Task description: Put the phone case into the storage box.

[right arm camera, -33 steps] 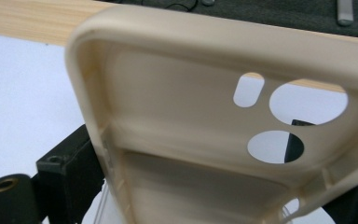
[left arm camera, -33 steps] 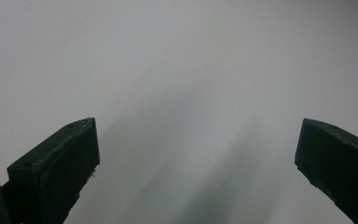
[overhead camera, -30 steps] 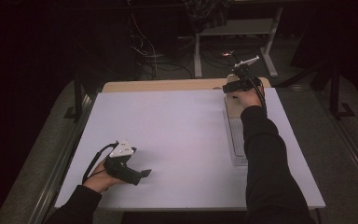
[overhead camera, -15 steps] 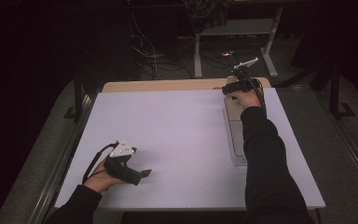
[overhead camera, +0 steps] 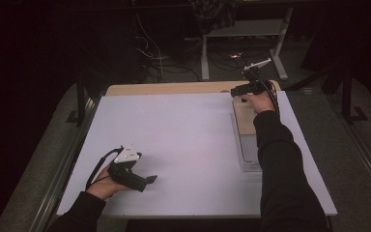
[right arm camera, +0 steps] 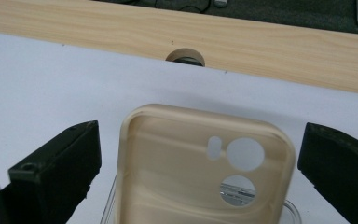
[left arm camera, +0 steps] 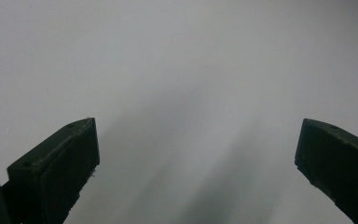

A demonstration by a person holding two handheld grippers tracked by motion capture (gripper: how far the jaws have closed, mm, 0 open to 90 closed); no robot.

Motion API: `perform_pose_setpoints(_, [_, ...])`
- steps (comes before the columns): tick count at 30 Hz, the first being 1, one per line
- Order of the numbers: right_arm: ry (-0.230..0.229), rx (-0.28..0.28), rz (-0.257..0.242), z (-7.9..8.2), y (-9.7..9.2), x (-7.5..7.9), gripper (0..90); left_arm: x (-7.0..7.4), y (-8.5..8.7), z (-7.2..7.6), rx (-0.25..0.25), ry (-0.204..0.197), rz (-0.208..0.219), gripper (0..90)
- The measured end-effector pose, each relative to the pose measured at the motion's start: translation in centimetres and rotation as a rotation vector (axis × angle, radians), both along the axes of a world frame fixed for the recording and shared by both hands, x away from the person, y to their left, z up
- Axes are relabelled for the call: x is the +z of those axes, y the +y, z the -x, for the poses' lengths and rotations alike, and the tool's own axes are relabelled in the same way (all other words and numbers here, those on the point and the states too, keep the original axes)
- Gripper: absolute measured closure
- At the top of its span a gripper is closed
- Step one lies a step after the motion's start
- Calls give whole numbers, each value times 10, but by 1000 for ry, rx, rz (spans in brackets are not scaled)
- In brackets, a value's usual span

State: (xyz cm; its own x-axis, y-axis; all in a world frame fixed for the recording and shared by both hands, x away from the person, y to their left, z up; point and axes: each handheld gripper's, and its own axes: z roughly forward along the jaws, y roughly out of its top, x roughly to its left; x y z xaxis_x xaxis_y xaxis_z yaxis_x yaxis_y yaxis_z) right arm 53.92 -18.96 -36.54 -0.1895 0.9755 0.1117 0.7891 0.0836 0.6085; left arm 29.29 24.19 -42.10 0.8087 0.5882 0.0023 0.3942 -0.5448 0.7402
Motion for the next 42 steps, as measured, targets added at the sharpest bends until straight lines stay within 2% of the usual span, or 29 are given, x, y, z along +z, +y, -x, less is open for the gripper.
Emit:
perform_pose_setpoints(2, [-6,3,-1,2,-1,3,0,0,0,0,0,1,0,0])
perform_pose_setpoints(3, [-9,8,-3,3,-2,4,0,-1,-1,1,13,6,22,0])
perform_pose_setpoints(4, [-13,11,-7,5,-2,7,0,-1,-1,1,14,7,24,0])
perform_pose_setpoints(5, [-19,18,-9,6,-3,8,0,0,1,0,3,5,-5,0])
perform_pose_setpoints(17, [-54,124,-47,34,-2,23,0,1,2,-1,-3,10,-1,0])
perform_pose_setpoints(23, [-100,192,-59,57,-8,35,0,2,3,-2,-9,17,4,0])
perform_pose_setpoints(26, [-110,220,-87,70,-11,38,0,3,2,-2,-8,22,14,0])
perform_pose_setpoints(28, [-124,246,-91,78,-13,38,0,5,3,-3,-24,20,3,0])
perform_pose_setpoints(29, [-113,245,-99,81,-14,38,0,5,3,-3,-25,21,4,0])
perform_pose_setpoints(35, [-142,305,-110,105,-20,36,0,6,1,-3,-30,35,33,0])
perform_pose_setpoints(37, [-146,317,-119,113,-21,36,0,7,2,-4,-42,35,15,0])
perform_pose_setpoints(42, [-172,355,-128,132,-24,36,0,9,2,-5,-38,41,34,0])
